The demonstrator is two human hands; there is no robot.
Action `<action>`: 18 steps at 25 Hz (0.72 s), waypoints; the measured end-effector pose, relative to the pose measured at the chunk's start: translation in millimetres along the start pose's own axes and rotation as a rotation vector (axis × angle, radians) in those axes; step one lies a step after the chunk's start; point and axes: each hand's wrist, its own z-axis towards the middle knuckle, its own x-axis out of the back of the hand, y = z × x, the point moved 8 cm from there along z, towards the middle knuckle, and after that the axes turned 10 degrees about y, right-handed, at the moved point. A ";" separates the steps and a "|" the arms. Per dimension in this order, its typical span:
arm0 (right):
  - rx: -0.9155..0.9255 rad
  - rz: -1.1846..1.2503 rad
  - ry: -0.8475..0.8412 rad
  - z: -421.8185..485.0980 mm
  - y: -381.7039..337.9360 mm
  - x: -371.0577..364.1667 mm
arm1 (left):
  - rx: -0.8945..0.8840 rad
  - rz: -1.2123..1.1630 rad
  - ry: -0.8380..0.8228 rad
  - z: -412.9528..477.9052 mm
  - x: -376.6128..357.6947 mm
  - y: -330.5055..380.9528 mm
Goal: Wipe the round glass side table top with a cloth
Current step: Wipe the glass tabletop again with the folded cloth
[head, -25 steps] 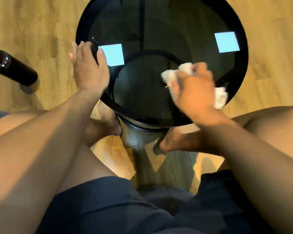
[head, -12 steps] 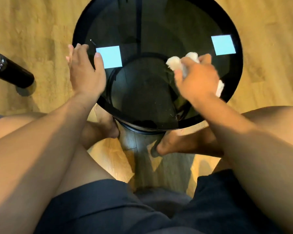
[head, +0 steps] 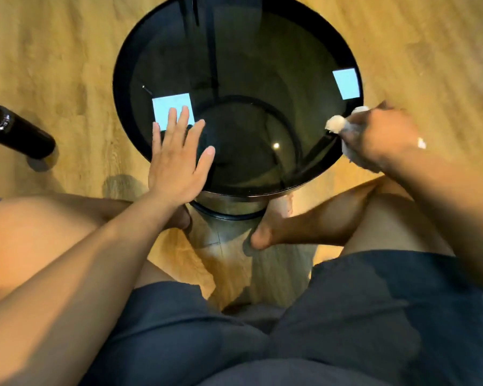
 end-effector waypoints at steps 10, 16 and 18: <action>0.440 0.175 -0.131 -73.1 -142.5 -13.6 | 0.140 0.038 -0.086 -22.3 8.7 -6.1; 0.072 -0.006 0.000 -41.6 -55.7 -1.3 | 0.149 0.130 -0.147 -24.4 -3.7 -9.2; 0.229 0.091 -0.046 -88.3 -148.0 -12.5 | 0.207 0.123 -0.142 -23.3 -1.5 -18.3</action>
